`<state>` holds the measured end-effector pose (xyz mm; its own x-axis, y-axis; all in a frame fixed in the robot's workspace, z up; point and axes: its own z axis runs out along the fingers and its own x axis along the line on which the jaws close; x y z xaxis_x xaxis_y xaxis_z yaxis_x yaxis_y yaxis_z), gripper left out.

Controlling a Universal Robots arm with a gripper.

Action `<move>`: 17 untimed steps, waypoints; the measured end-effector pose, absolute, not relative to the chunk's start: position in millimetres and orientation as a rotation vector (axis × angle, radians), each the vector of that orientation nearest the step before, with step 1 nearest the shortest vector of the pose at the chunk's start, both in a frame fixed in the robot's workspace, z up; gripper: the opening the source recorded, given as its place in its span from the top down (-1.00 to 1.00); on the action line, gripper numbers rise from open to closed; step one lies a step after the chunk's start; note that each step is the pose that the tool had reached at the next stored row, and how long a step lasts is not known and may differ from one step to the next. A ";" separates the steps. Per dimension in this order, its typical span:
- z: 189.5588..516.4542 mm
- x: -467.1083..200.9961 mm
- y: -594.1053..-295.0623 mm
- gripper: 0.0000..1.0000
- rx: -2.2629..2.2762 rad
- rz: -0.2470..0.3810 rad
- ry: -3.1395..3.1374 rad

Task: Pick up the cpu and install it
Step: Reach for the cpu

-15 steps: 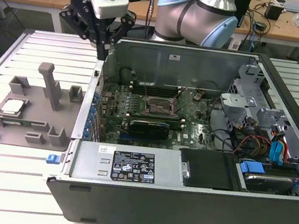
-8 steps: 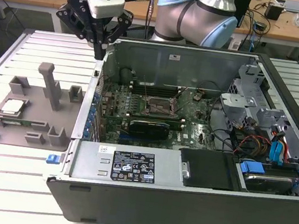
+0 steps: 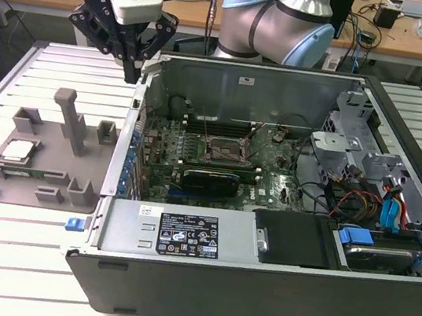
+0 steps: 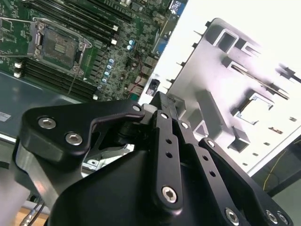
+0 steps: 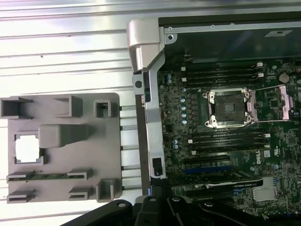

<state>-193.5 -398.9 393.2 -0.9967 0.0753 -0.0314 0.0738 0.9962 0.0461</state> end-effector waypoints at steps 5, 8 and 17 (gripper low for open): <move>393.2 -198.6 -398.8 0.79 0.116 0.070 3.105; 393.2 -201.2 -398.8 0.79 0.116 0.071 3.106; 393.0 -215.0 -398.9 0.79 0.116 0.071 3.105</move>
<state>-215.0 -398.9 393.0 -0.9967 0.0754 -0.0315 0.0739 0.9962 0.0471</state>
